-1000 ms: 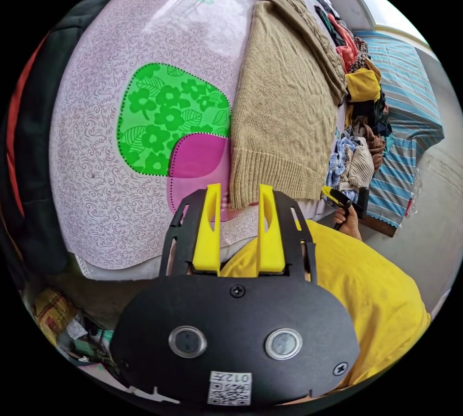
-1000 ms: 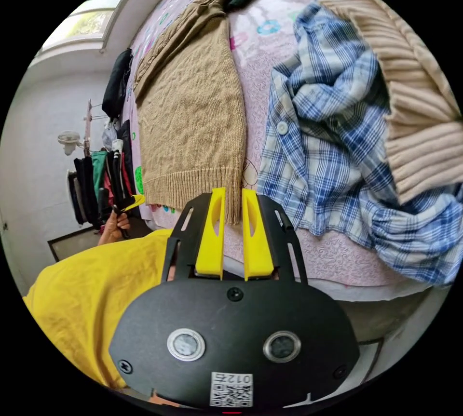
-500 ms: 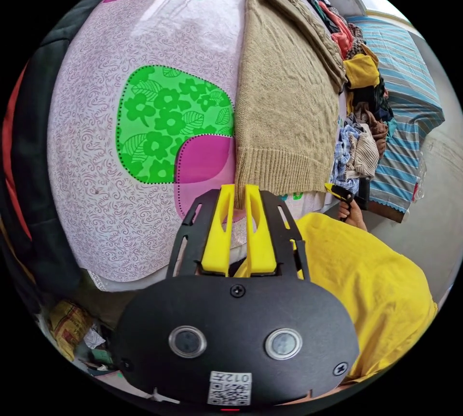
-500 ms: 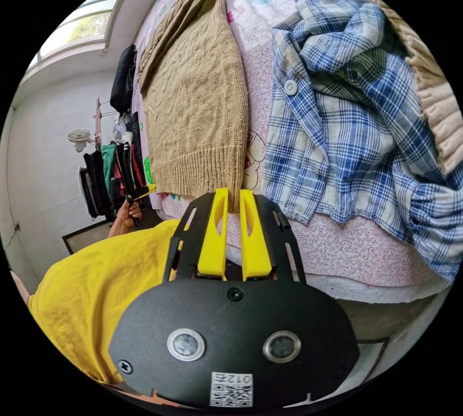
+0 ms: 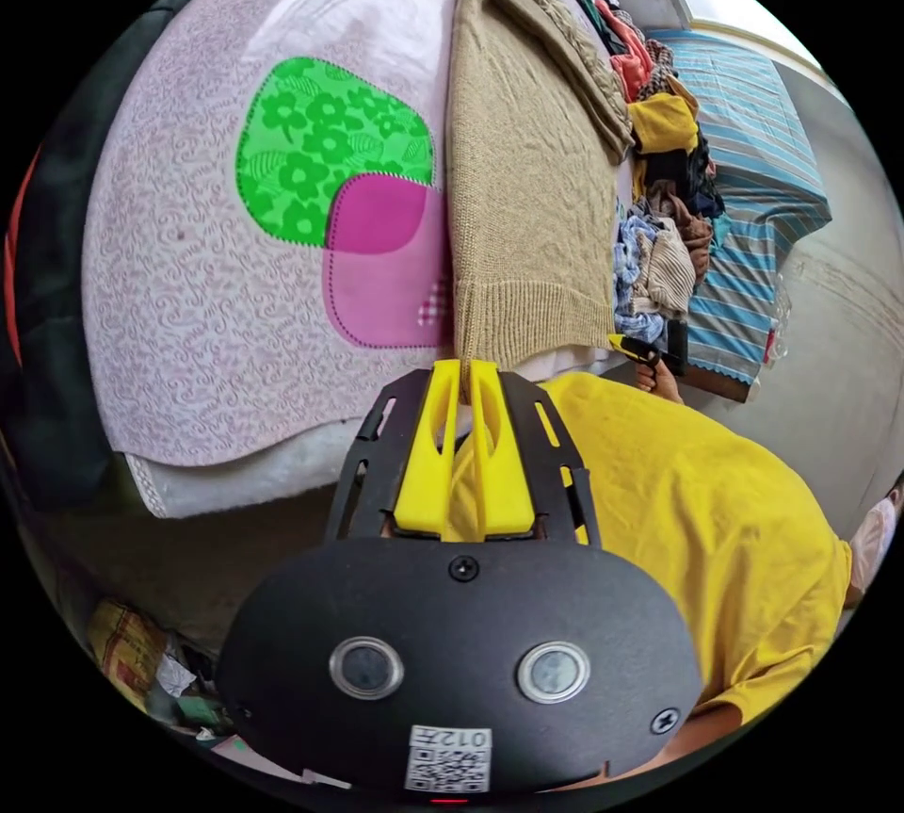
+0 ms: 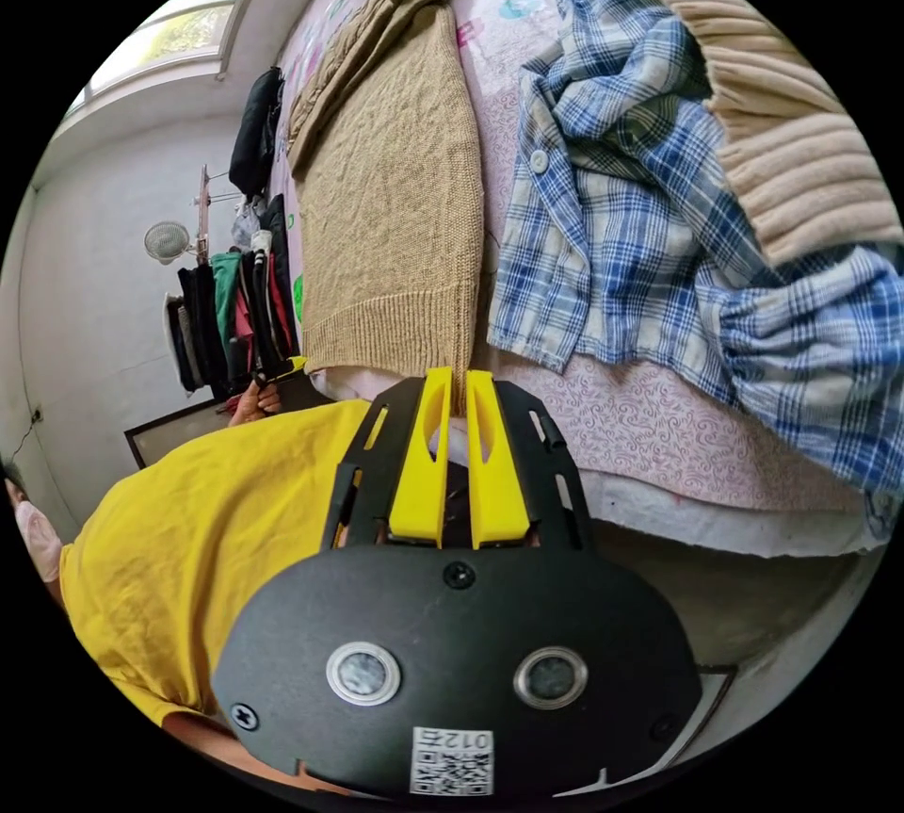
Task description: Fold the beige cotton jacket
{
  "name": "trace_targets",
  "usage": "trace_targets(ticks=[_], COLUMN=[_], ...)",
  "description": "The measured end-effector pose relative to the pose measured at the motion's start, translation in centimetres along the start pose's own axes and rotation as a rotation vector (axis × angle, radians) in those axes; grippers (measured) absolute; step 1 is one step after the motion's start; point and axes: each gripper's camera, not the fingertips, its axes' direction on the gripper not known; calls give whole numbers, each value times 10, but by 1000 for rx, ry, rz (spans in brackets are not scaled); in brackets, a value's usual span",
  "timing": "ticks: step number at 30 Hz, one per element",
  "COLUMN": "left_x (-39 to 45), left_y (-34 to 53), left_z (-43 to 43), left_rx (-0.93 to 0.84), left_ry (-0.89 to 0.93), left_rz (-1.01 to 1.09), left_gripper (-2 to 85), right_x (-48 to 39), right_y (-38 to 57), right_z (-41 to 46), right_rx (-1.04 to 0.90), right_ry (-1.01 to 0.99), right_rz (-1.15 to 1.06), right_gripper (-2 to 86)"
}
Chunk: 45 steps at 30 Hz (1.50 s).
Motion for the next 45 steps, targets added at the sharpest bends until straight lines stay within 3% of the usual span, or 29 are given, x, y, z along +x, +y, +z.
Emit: trace_targets(ticks=[12, 20, 31, 37, 45], left_x=[-19, -4, 8, -6, 16], left_y=[97, 112, 135, 100, -29], left_z=[-51, -96, -122, -129, -143], left_rx=[121, 312, 327, 420, 477], left_ry=[301, 505, 641, 693, 704], left_rz=[-32, 108, 292, 201, 157], left_gripper=[5, 5, 6, 8, 8], right_x=[-25, -48, -67, -60, -68], right_y=[116, 154, 174, 151, 26], right_z=[-103, -177, -233, -237, -242], right_rx=[43, 268, 319, 385, 492], right_ry=[-271, -576, -736, -783, -832], right_rz=[-18, -90, -251, -213, -150], right_gripper=[24, 19, 18, 17, 18])
